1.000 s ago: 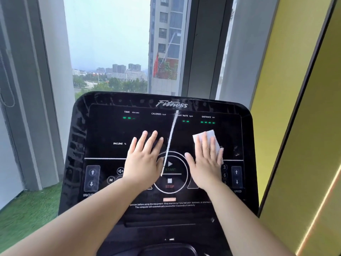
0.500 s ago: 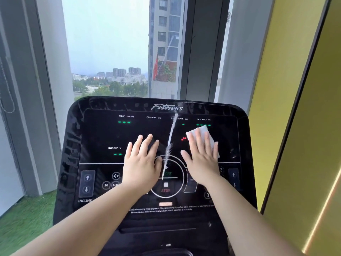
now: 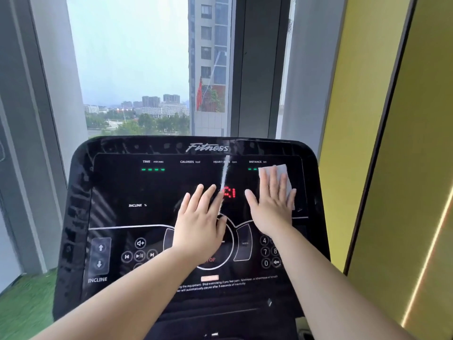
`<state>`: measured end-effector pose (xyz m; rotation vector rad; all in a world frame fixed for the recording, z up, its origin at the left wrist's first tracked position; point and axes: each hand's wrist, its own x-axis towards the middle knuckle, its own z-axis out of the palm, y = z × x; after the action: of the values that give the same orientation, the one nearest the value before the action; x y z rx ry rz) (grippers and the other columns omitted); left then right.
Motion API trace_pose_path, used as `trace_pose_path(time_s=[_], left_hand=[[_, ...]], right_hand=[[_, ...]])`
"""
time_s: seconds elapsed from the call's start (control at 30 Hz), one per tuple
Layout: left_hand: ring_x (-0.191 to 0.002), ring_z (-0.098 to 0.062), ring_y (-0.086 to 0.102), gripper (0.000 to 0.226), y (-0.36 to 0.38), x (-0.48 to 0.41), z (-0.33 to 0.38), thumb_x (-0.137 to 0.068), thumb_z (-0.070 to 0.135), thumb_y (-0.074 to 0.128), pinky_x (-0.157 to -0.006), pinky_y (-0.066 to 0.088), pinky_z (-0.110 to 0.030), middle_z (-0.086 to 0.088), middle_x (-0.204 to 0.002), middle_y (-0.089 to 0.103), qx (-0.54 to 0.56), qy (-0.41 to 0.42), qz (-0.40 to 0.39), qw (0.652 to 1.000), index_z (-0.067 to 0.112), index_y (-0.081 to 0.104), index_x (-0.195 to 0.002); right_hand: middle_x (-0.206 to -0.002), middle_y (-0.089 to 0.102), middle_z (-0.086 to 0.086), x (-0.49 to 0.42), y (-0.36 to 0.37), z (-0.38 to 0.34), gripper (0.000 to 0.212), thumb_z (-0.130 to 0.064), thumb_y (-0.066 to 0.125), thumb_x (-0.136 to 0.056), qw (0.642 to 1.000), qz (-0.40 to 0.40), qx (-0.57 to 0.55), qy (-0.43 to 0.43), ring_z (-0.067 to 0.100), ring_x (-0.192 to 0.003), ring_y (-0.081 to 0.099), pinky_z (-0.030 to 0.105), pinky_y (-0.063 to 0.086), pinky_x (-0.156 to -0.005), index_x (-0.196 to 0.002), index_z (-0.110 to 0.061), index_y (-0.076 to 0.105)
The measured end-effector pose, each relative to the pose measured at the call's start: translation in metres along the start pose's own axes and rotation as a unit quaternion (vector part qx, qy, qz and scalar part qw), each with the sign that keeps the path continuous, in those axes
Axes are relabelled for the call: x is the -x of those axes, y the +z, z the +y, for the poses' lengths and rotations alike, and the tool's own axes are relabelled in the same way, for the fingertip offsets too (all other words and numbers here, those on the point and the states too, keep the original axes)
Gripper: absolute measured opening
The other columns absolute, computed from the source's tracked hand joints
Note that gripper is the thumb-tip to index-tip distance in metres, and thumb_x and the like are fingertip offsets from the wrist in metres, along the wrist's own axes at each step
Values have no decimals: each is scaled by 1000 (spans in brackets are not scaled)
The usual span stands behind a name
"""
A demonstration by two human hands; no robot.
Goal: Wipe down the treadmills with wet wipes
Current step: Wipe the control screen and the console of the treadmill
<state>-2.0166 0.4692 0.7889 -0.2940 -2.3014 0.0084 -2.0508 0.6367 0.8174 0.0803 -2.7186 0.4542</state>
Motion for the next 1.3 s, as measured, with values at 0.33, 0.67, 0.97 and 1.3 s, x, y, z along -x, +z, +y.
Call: trace_pose_path(time_s=[0.33,0.67,0.97,1.3], left_hand=[[-120,-33,55,57,6,-1,2,-84,40,35,-102,41,-49,-8,-127,61,-11,-10,12,1000,7,64,-121],[-130,-33,40,60,18,1,2,-86,41,34,-104,24,-48,-12,-134,55,-9,-6,29,1000,6,57,-129],[-130,-32,32,62,19,2,1,-85,41,35,-104,23,-49,-14,-135,54,-15,4,26,1000,4,56,-130],[-132,-33,31,65,19,3,2,-85,44,34,-106,22,-50,-14,-138,51,-12,5,9,1000,4,53,-132]], right_hand=[[-138,-48,-7,-2,-1,-2,62,-57,9,-97,1000,-6,14,-13,19,-135,-38,46,-25,-109,-131,-32,-36],[-134,-54,-3,32,23,2,70,-59,9,-96,1000,-20,4,5,20,-129,-44,47,-25,-109,-131,-26,-42],[-149,-40,1,-22,-22,8,69,-59,9,-96,999,-2,31,7,22,-138,-34,52,-20,-110,-143,-26,-30],[-137,-50,5,30,17,20,76,-66,3,-87,999,-17,48,8,25,-134,-39,45,-27,-106,-130,-22,-41]])
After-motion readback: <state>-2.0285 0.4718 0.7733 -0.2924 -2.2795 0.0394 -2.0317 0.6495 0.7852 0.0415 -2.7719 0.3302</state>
